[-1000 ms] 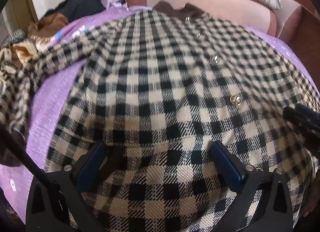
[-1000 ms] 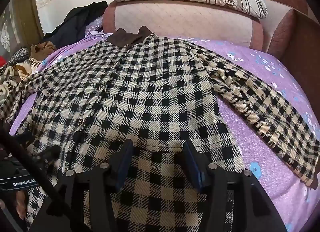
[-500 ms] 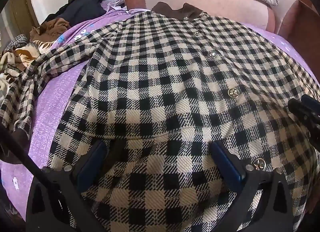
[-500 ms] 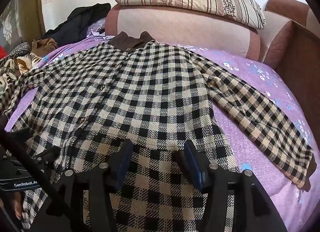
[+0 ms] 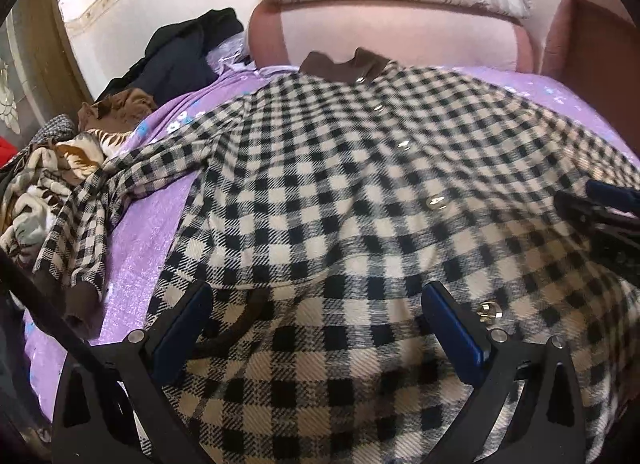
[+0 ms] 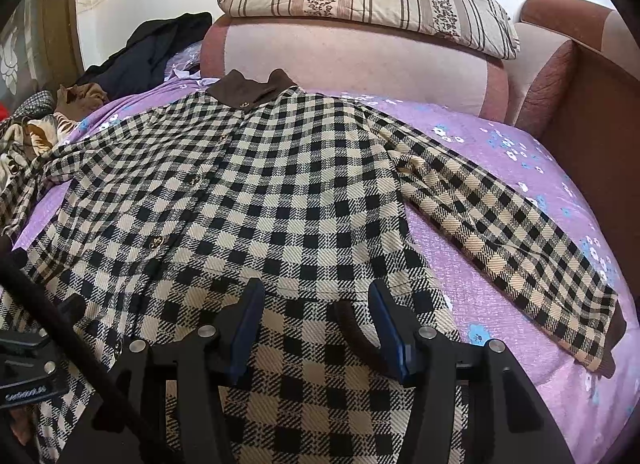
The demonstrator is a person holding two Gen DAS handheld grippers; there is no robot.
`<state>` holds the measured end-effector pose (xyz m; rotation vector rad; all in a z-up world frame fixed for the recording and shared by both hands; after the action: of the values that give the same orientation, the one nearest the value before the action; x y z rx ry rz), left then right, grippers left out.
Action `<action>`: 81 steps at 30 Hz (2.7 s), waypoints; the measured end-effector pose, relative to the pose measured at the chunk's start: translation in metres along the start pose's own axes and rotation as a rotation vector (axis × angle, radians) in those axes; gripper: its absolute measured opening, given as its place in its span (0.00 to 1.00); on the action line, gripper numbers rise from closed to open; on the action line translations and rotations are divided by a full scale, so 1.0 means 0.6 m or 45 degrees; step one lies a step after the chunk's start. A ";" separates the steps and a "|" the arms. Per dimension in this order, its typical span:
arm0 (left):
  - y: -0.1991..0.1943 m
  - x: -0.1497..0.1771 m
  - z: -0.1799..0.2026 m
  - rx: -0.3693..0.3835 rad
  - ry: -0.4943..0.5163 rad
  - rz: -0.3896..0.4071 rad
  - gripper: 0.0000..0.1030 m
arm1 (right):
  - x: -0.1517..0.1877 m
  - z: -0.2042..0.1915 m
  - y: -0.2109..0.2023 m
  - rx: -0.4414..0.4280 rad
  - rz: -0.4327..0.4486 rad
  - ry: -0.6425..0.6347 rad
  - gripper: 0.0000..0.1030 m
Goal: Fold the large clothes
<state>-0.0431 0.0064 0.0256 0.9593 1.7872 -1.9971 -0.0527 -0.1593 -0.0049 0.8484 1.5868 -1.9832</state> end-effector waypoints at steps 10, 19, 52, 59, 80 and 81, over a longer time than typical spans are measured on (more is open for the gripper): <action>-0.013 0.005 -0.002 0.044 -0.037 0.012 1.00 | 0.006 0.000 0.006 0.008 -0.009 0.010 0.56; -0.006 0.005 0.002 0.019 -0.044 0.004 1.00 | 0.008 -0.003 0.009 0.006 -0.014 0.004 0.58; 0.007 0.010 0.005 0.002 -0.082 -0.007 1.00 | 0.011 -0.003 0.015 0.003 -0.030 0.007 0.60; 0.008 0.011 0.003 0.006 -0.092 -0.010 1.00 | 0.012 -0.004 0.016 0.003 -0.032 0.007 0.61; 0.017 0.013 0.001 0.008 -0.105 -0.027 1.00 | 0.016 -0.005 0.023 0.002 -0.054 0.006 0.61; 0.017 0.013 0.001 0.008 -0.105 -0.027 1.00 | 0.017 -0.005 0.023 0.002 -0.054 0.006 0.61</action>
<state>-0.0428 0.0055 0.0129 0.8506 1.7553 -2.0251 -0.0496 -0.1596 -0.0222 0.8266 1.6186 -2.0135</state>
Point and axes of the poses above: each gripper's, at about its wrist camera, not at the fingertips, and y roughly the way its jaws point, z to its right, x to its underside, the point moved 1 cm from there along y, roughly the way its jaws point, and after that the axes turned 11 degrees about x, right-handed, at the moved point
